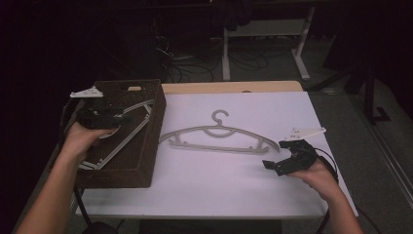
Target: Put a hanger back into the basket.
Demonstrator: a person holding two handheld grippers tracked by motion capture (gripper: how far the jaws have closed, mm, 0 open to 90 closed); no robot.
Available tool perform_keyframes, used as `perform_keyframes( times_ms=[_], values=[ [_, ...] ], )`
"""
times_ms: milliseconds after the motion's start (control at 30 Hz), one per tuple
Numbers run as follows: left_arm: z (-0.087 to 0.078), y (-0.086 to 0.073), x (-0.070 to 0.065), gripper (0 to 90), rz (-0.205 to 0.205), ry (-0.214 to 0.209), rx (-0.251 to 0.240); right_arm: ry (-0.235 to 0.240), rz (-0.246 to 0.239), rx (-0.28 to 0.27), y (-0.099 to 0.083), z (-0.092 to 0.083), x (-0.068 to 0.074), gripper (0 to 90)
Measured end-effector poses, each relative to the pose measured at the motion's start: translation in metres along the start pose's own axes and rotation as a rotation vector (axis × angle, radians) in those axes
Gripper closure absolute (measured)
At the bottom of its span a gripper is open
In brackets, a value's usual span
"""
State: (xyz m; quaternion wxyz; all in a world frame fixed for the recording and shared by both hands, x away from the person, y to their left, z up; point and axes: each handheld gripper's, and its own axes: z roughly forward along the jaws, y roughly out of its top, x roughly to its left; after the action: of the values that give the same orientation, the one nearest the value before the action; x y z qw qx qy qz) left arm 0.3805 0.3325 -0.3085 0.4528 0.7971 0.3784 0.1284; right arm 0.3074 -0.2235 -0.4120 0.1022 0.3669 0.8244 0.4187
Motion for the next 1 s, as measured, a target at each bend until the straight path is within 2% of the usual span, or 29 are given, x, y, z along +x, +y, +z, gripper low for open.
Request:
perform_keyframes(
  times_ms=[167,400,567,667,833,1000],
  values=[
    [0.026,0.017,-0.035,32.9,0.047,-0.076,-0.011,0.000,-0.001,0.001,0.000,0.000,0.000,0.0],
    [0.069,0.033,-0.078,50.4,0.086,-0.161,0.012,0.004,-0.003,-0.003,-0.001,-0.002,0.000,0.0],
    [0.096,0.036,-0.101,65.4,0.113,-0.218,0.047,0.007,-0.003,-0.005,-0.001,-0.002,-0.001,0.0],
    [0.112,0.034,-0.109,75.7,0.121,-0.225,0.071,0.007,-0.003,-0.006,-0.001,-0.003,-0.001,0.0],
    [0.137,0.026,-0.122,88.7,0.153,-0.192,0.103,0.007,-0.008,-0.007,-0.001,-0.003,-0.001,0.0],
    [0.160,0.013,-0.124,90.0,0.162,-0.154,0.145,0.008,-0.009,-0.004,-0.001,-0.003,-0.001,0.0]
  ],
)
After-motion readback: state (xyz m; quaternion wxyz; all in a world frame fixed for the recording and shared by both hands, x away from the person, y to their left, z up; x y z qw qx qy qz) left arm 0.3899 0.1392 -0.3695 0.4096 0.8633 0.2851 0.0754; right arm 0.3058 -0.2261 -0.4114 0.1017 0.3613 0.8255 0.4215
